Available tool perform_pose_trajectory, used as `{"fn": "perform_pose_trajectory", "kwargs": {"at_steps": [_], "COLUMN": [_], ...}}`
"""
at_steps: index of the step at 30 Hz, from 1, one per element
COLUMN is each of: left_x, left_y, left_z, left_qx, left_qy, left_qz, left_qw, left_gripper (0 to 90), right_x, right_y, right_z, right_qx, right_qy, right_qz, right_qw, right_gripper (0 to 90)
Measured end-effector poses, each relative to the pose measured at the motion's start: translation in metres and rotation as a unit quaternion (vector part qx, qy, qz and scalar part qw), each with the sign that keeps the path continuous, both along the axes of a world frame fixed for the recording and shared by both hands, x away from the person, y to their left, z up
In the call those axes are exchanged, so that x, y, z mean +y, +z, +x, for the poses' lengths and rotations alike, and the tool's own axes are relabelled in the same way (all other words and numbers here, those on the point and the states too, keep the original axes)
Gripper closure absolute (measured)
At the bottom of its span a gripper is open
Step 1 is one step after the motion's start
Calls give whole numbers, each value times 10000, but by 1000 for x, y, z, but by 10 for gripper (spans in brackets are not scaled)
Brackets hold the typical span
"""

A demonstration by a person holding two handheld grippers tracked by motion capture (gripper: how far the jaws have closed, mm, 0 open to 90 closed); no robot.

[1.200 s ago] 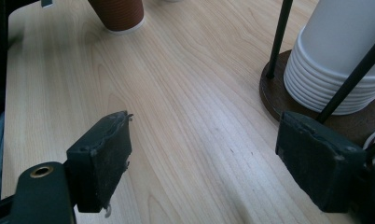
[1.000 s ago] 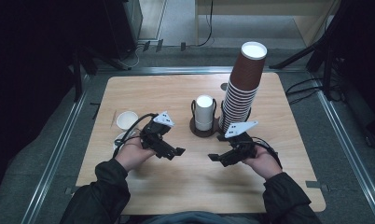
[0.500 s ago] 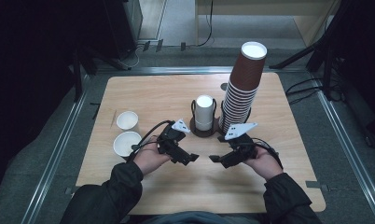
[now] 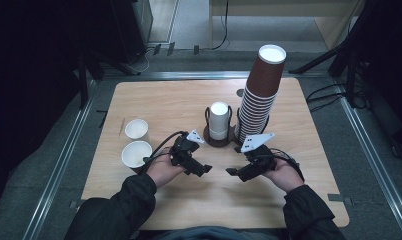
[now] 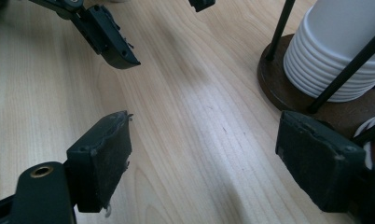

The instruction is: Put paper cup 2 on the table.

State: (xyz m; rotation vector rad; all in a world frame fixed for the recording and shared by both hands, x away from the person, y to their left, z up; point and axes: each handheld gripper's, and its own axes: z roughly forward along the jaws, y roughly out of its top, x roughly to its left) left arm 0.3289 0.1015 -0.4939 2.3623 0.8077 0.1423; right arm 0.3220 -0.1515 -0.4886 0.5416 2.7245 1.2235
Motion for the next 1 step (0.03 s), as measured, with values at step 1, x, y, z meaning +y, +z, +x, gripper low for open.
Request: {"fn": "perform_pose_trajectory", "kwargs": {"at_steps": [1], "left_x": [0], "left_y": [-1], "left_z": [0], "left_qx": [6], "left_qy": [10], "left_qz": [5], "left_qw": [10000], "left_gripper": [0], "right_x": [0], "right_y": [0], "right_z": [0], "right_qx": [-27], "right_qy": [11], "right_qz": [0], "right_qw": [10000], "right_gripper": [182]}}
